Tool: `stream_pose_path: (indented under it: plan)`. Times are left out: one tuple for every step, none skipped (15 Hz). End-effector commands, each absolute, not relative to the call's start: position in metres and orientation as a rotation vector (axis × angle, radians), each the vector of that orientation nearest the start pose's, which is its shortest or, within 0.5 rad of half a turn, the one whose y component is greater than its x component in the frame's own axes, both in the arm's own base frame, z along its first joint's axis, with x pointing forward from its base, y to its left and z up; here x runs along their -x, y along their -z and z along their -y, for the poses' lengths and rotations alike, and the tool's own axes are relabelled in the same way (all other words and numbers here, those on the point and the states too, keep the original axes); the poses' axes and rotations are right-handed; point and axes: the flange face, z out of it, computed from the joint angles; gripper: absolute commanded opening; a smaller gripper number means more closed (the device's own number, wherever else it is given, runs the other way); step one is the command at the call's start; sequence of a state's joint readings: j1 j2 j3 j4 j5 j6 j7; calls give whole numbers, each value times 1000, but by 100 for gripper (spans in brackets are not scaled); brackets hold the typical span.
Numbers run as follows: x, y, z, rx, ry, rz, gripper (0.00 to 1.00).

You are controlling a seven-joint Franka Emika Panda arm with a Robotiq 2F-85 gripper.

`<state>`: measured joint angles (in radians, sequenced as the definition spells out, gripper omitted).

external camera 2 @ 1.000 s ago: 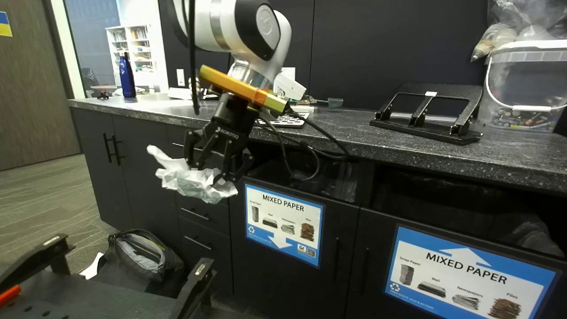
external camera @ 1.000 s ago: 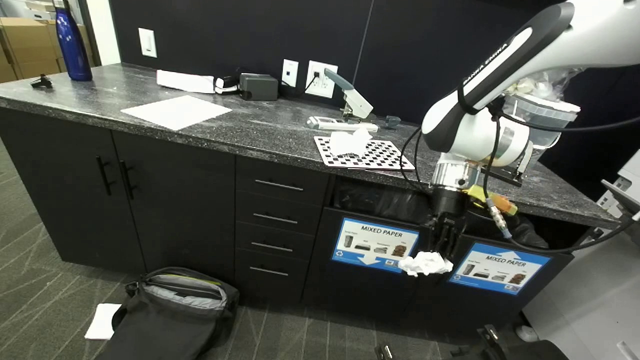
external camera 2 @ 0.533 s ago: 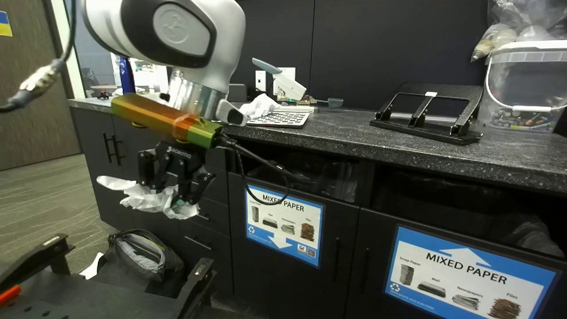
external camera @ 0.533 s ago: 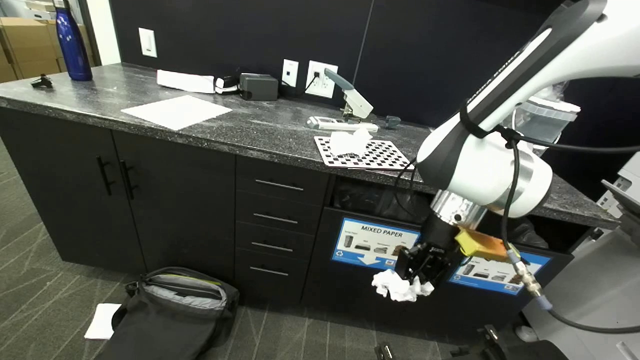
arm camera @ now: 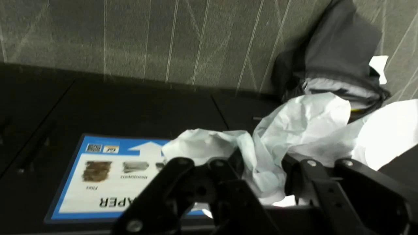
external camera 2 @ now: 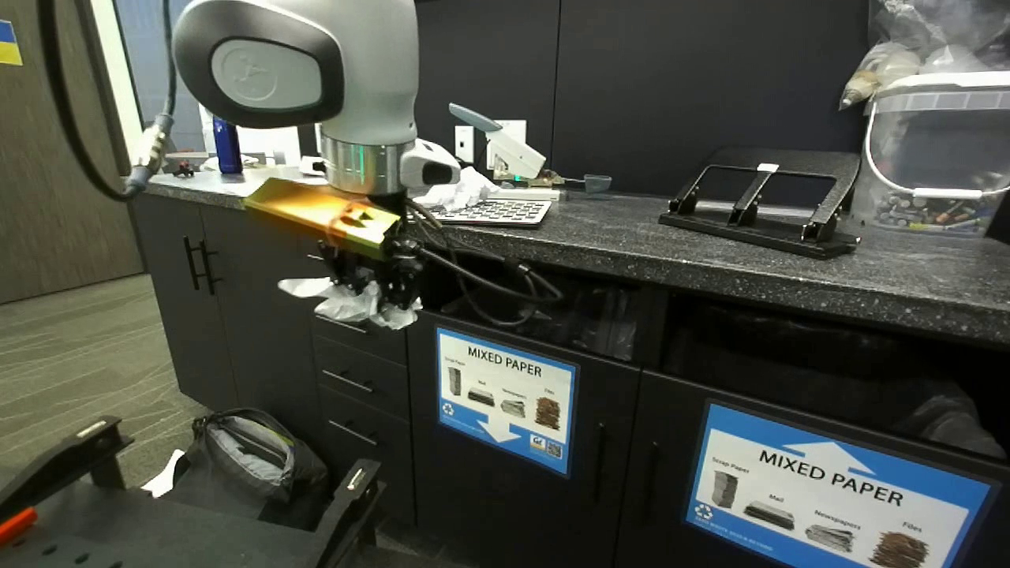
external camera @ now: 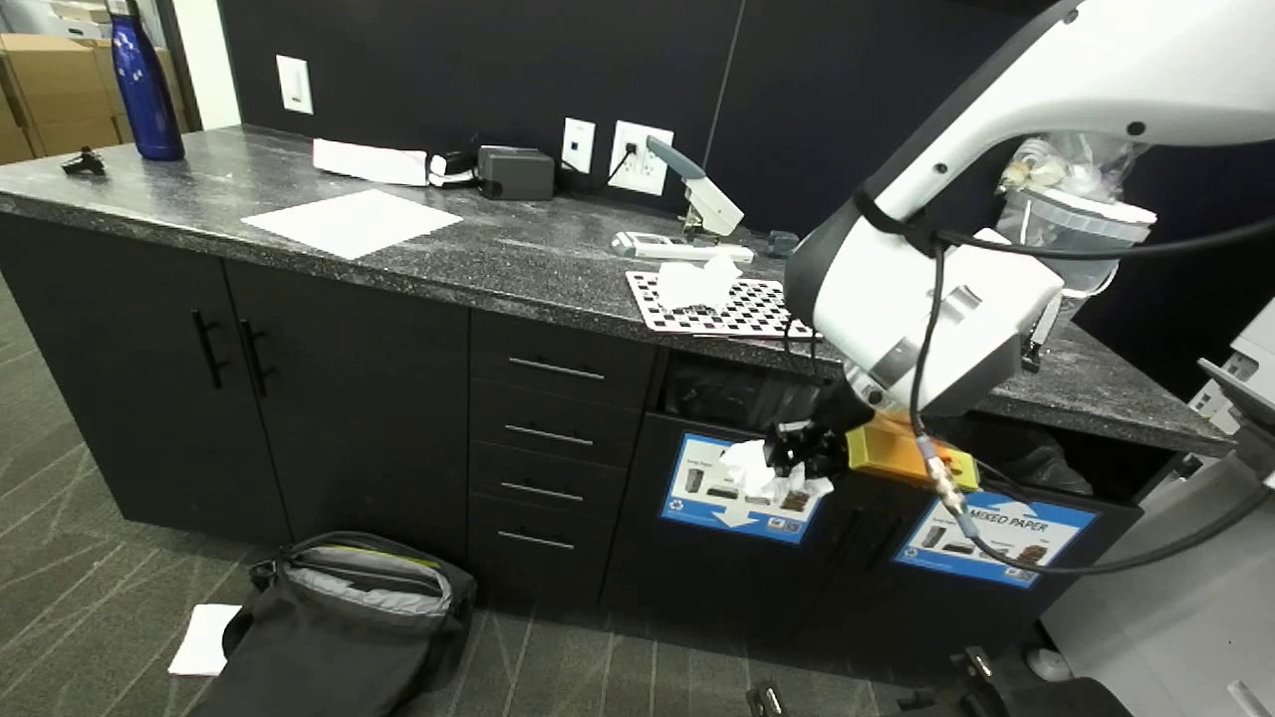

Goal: Put the white pieces of paper in the left bin

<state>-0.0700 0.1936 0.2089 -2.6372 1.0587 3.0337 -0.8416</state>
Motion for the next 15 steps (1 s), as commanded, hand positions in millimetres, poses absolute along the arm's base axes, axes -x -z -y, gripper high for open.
stream_pose_path:
  plan:
    - [-484,-188,32,2936,586,-235,8]
    - [-500,-193,41,2928,653,-270,8]
    - [-515,-197,50,2916,710,-310,8]
    - [-530,-199,61,2899,759,-366,8]
    - [-541,-196,71,2873,787,-446,9]
    - [-549,-197,75,2854,816,-514,9]
    - [-556,-202,80,2833,850,-561,9]
    - [-561,-206,85,2819,876,-615,8]
    - [-565,-209,90,2807,898,-666,8]
    - [-566,-213,95,2808,926,-700,8]
    - [-556,-208,95,2822,911,-726,8]
    - [-545,-201,95,2836,896,-742,8]
    - [-534,-194,97,2855,883,-762,8]
    - [-523,-182,96,2884,850,-784,8]
    - [-520,-177,97,2893,865,-795,8]
